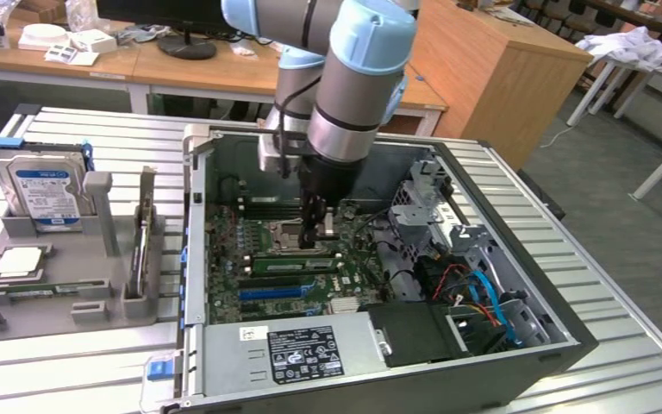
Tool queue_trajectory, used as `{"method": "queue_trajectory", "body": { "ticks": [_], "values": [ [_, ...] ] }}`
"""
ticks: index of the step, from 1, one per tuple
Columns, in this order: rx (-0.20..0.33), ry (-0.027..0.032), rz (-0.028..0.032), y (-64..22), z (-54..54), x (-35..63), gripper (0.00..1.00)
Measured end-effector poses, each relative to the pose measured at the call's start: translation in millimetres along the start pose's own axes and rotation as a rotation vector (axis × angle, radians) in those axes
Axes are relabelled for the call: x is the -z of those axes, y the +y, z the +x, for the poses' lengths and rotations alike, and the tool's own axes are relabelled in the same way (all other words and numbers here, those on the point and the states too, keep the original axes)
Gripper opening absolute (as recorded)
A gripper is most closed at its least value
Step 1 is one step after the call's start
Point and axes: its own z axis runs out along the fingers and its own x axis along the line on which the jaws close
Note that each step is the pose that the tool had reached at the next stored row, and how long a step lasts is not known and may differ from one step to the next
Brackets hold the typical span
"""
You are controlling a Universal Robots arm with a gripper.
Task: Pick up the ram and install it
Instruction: 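Press down the ram until it locks into place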
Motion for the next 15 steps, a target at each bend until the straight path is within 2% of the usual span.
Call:
{"method": "queue_trajectory", "body": {
  "ticks": [10,15],
  "values": [
    [0.000,0.0000,0.0003,22.8,0.1,-0.6,0.11],
    [0.000,0.0000,0.0003,26.5,0.1,-0.7,0.11]
  ]
}}
